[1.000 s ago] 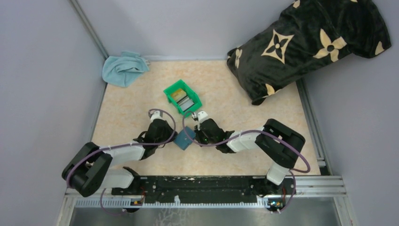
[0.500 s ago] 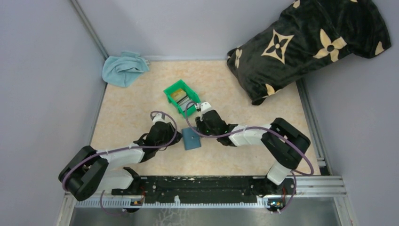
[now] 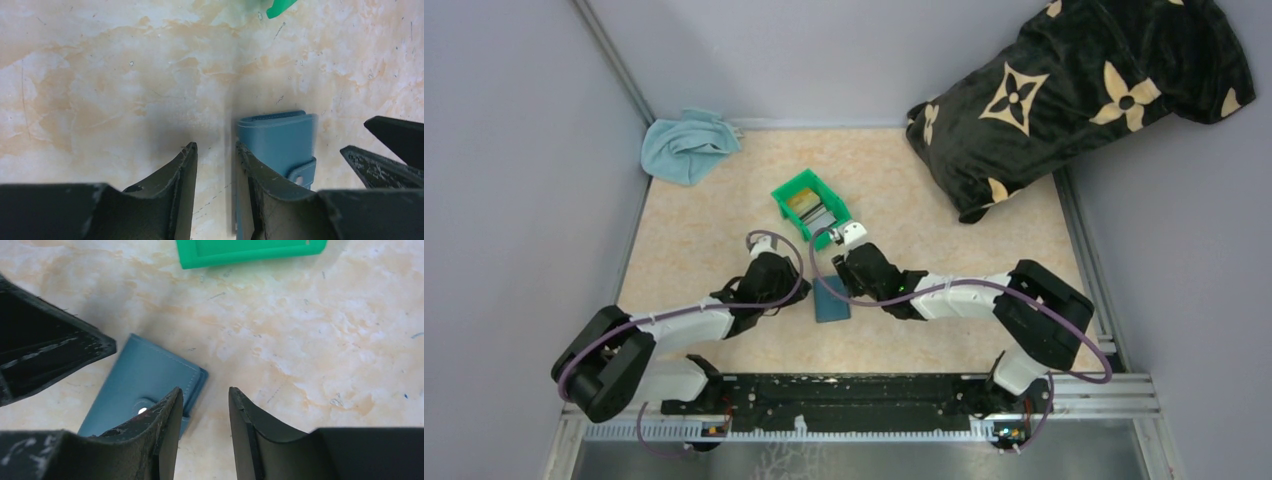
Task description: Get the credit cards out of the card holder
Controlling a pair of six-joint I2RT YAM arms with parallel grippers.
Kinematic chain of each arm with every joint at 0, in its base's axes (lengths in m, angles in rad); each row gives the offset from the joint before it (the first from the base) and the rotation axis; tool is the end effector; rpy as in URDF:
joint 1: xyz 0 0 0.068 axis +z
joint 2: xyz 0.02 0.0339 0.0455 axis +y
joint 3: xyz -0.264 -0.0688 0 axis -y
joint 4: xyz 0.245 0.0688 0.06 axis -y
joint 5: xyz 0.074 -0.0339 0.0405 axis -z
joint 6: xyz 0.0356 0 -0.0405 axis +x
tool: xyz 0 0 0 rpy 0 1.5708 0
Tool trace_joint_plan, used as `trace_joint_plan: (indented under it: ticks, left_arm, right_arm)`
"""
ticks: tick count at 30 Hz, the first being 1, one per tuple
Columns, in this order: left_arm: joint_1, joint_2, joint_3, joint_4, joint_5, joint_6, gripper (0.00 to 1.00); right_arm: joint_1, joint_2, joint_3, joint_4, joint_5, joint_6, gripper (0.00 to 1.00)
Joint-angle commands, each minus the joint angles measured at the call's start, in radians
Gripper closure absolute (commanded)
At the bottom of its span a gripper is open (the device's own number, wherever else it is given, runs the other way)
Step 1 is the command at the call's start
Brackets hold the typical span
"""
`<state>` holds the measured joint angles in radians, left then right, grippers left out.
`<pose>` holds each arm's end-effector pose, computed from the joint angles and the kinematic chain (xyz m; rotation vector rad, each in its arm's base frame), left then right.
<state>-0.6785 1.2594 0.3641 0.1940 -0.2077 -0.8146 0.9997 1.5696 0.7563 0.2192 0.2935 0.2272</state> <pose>0.1777 -0.1338 0.1409 -0.2690 2.3000 -0.5525 0.1823 0.2646 0.1802 -0.6555 2.0613 0.3989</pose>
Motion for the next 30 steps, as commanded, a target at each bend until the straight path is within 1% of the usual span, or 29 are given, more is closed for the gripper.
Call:
trace_joint_plan:
  ticks: [1, 3, 6, 9, 11, 13, 14, 23, 30]
  left_arm:
    - [-0.004, 0.012, 0.005, -0.088, -0.019, -0.008, 0.60]
    - [-0.003, -0.003, 0.000, -0.101, -0.031, -0.008, 0.59]
    - [-0.003, -0.027, -0.008, -0.107, -0.040, -0.003, 0.63]
    - [-0.003, -0.037, -0.005, -0.089, -0.018, 0.009, 0.65]
    - [-0.003, -0.038, 0.007, -0.081, 0.007, 0.009, 0.76]
    - [-0.004, -0.038, 0.011, -0.064, 0.035, 0.008, 0.93]
    - [-0.004, -0.039, 0.011, -0.055, 0.051, 0.009, 0.99]
    - [-0.004, -0.036, 0.024, -0.007, 0.150, -0.005, 1.00]
    - [-0.003, -0.059, 0.016, -0.024, 0.141, -0.011, 1.00]
  right_arm:
    - [-0.016, 0.008, 0.062, -0.057, 0.114, 0.041, 0.60]
    - [-0.034, -0.008, 0.052, -0.055, 0.110, 0.048, 0.60]
    - [-0.038, -0.025, 0.039, -0.024, 0.066, 0.014, 0.60]
    - [-0.009, -0.012, 0.045, -0.003, 0.035, -0.029, 0.60]
    - [0.016, -0.002, 0.051, 0.007, 0.025, -0.037, 0.60]
    - [0.031, 0.003, 0.052, 0.020, -0.001, -0.037, 0.60]
    - [0.037, 0.002, 0.050, 0.026, -0.015, -0.035, 0.60]
    - [0.090, 0.024, 0.053, 0.025, -0.085, -0.056, 0.59]
    - [0.098, 0.073, 0.056, 0.024, -0.115, -0.050, 0.59]
